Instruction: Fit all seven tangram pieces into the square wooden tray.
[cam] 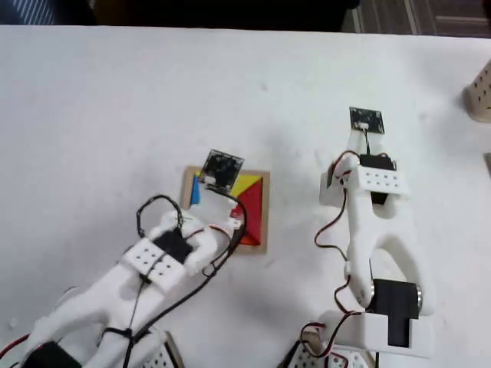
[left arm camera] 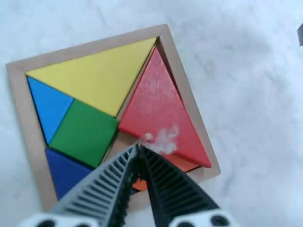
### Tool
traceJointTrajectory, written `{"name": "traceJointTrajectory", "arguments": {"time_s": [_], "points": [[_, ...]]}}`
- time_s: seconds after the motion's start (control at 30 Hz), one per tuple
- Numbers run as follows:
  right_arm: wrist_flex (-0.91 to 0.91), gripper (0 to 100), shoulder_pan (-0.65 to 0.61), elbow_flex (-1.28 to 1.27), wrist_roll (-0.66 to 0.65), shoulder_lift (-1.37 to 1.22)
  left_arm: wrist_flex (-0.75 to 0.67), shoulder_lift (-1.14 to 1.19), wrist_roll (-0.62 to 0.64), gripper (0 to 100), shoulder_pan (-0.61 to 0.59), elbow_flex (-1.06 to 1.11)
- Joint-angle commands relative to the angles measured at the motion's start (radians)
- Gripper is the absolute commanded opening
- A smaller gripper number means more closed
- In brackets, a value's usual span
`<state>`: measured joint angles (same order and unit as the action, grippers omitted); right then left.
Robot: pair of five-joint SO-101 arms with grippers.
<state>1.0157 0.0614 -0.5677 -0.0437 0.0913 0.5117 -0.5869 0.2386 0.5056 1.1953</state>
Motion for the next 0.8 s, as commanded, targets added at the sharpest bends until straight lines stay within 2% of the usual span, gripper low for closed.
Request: {"name": "traceJointTrajectory", "arguments": {"time_s": [0.0,0.17,0.27,0.4,0.57,0.77], "points": [[0.007,5.6,-0.015,0.043,0.002,0.005,-0.028,-0.045,0.014,2,-0.013,0.000],[0.010,5.3,-0.036,0.041,0.000,0.005,-0.032,0.008,-0.025,2,-0.048,-0.003],[0.008,4.5,-0.064,0.021,-0.064,0.008,-0.043,0.027,-0.035,2,-0.117,-0.031],[0.021,1.9,-0.139,0.002,-0.126,0.015,-0.038,-0.001,-0.035,2,-0.326,-0.061],[0.027,1.7,-0.249,-0.012,-0.124,0.016,-0.038,-0.018,-0.035,2,-0.608,-0.071],[0.045,1.7,-0.443,0.011,-0.124,0.068,-0.055,-0.015,-0.035,2,-0.769,-0.071]]}}
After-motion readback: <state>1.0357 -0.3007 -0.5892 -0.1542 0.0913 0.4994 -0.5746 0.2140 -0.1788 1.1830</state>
